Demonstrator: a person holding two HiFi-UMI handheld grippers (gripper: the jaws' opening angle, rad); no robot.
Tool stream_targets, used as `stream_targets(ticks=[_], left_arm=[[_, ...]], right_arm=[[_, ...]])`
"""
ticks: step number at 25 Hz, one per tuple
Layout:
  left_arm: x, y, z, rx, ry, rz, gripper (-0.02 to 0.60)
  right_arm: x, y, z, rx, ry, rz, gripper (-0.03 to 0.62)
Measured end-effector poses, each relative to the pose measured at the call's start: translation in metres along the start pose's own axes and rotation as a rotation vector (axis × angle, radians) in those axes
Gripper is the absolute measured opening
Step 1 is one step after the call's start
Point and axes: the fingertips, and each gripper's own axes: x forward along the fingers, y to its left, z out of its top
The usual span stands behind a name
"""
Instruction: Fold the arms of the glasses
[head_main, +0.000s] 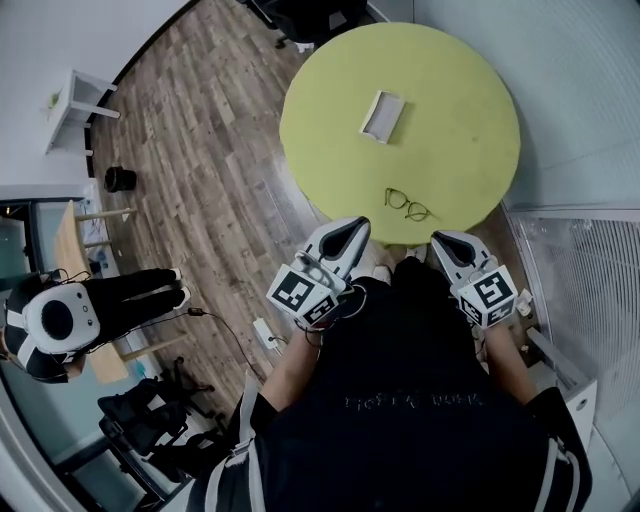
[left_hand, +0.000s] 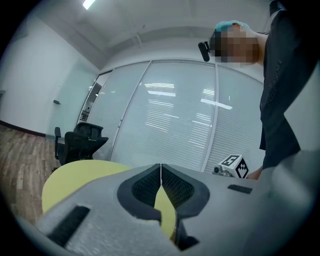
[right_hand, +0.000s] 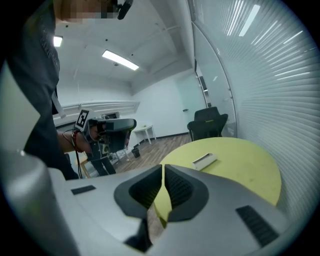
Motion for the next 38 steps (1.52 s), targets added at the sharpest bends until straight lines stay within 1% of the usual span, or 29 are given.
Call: stream_targets(ticks=[5, 9, 14, 21, 23, 27, 29, 31, 33, 35, 38], left_arm=[[0.003, 0.007, -0.001, 0.011, 0.003, 0.035, 0.020], [0.001, 0.012, -0.012, 0.014, 0.022, 0.043, 0.020], [0.007, 0.020, -0.025, 0.072, 0.065, 0.018, 0.020], [0.014, 0.027, -0.054, 0.158, 0.132, -0.032, 0.020], [0.016, 0.031, -0.061, 0.160, 0.149, -0.034, 0.020], [0.017, 0.036, -0.069, 0.121, 0.166, -0.013, 0.020], [0.016, 0.036, -0.071, 0.114, 0.167, -0.012, 0.020], [0.015, 0.036, -0.074, 0.118, 0.164, -0.014, 0.020], [0.015, 0.039, -0.080, 0.136, 0.167, -0.012, 0.020], [0.017, 0.041, -0.090, 0.158, 0.194, -0.011, 0.020], [0.021, 0.042, -0.097, 0.163, 0.217, -0.015, 0.020]], right_arm=[[0.015, -0.002, -0.021, -0.117, 0.120, 0.062, 0.031], [0.028, 0.001, -0.039, -0.196, 0.196, 0.084, 0.031], [0.043, -0.009, -0.045, -0.206, 0.233, 0.067, 0.032], [0.056, -0.023, -0.053, -0.229, 0.298, 0.038, 0.031], [0.061, -0.025, -0.060, -0.238, 0.326, 0.040, 0.032], [0.070, -0.026, -0.075, -0.261, 0.396, 0.071, 0.032], [0.075, -0.029, -0.079, -0.282, 0.424, 0.073, 0.032], [0.079, -0.033, -0.083, -0.310, 0.450, 0.068, 0.032], [0.084, -0.036, -0.089, -0.302, 0.469, 0.066, 0.034], [0.088, -0.040, -0.097, -0.298, 0.487, 0.066, 0.032], [0.091, -0.048, -0.106, -0.335, 0.528, 0.069, 0.034]])
